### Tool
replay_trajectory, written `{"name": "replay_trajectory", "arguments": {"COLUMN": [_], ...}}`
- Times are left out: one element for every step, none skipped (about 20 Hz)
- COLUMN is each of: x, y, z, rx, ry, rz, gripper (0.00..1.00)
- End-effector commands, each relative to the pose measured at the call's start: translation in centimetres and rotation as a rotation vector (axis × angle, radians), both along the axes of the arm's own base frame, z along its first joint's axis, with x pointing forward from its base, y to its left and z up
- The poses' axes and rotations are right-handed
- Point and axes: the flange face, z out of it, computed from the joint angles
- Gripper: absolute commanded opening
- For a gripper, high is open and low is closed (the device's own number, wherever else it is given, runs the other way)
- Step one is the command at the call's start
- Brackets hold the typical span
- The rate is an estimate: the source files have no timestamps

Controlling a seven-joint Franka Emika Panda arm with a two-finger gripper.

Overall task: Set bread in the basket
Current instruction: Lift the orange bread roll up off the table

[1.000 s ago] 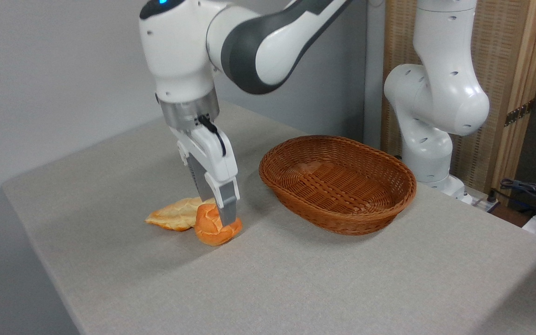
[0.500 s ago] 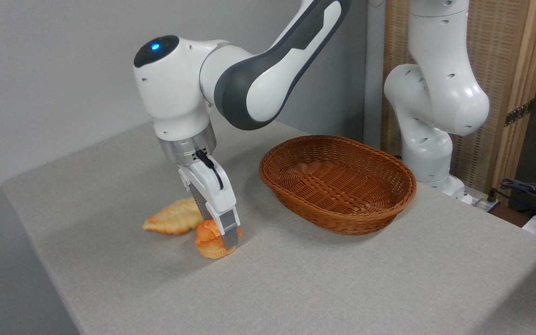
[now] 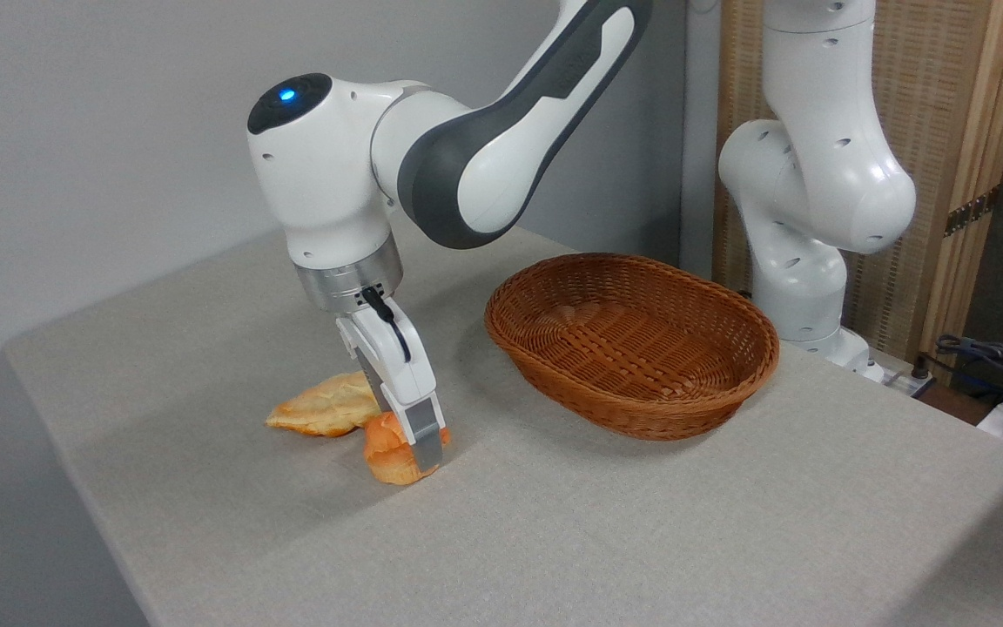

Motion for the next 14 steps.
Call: {"name": "replay_trajectory", "arguments": {"x": [0.3,0.2,0.3,0.3,0.3,0.3,0.2,0.3,0.5,0.4,0.1,-0.5,-1.2,-2.1], "y": [0.2,0.2,0.2,0.2,0.3,0.3,0.4,0.8,1.4,1.6,1.5,1.2,0.8,0.5], "z": [0.3,0.3,0.3,0.3,0.3,0.6,0.8,1.6,3.5,5.2,6.8,8.2,9.6,10.9], "rx": [-0.002,-0.002,-0.002,-0.002,-0.002,-0.003,-0.003,-0.005,-0.009,-0.014,-0.016,-0.021,-0.029,-0.032], "ry": [-0.023,-0.021,-0.023,-0.023,-0.023,-0.027,-0.027,-0.036,-0.063,-0.071,-0.067,-0.058,-0.054,-0.05], "rz": [-0.012,-0.012,-0.012,-0.012,-0.011,-0.009,-0.01,-0.003,0.01,0.013,0.01,0.009,0.007,0.011], "gripper": [0.45,0.45,0.45,0.44,0.44,0.44,0.45,0.45,0.45,0.45,0.45,0.45,0.45,0.45]}}
